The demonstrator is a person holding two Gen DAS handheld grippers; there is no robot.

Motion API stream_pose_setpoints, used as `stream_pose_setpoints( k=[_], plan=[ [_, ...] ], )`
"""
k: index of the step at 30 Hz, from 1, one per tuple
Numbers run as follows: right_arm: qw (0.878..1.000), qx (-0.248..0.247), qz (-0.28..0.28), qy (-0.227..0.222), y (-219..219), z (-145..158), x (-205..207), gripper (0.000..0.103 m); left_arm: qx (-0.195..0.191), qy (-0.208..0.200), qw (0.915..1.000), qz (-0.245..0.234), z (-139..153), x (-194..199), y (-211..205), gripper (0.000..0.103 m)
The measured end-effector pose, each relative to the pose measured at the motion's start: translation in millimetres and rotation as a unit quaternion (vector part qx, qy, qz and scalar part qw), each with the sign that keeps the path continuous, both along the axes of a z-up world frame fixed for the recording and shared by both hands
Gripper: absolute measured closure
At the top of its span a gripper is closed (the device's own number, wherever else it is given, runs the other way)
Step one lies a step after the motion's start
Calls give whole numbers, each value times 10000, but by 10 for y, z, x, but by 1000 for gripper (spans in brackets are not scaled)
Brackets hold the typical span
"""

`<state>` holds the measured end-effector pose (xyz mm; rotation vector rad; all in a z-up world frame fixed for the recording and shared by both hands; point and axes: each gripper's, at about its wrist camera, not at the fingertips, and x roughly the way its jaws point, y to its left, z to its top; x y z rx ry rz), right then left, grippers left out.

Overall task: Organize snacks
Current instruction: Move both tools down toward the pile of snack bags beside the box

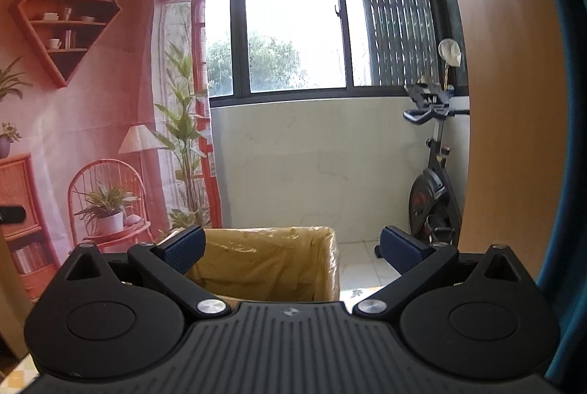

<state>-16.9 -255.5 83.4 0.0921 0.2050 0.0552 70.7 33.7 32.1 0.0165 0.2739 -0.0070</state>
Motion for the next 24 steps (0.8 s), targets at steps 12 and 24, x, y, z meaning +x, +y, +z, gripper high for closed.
stream_pose_setpoints(
  k=[12,24],
  plan=[
    [9969,-429,258,605,167,-650,56,1,-348,1326,9889,-573,-1069,100,-222,2],
    [9856,-685,485,1468,175,-1334,67,9,-457,1988,9686,-1420,-1641,155,-664,2]
  ],
)
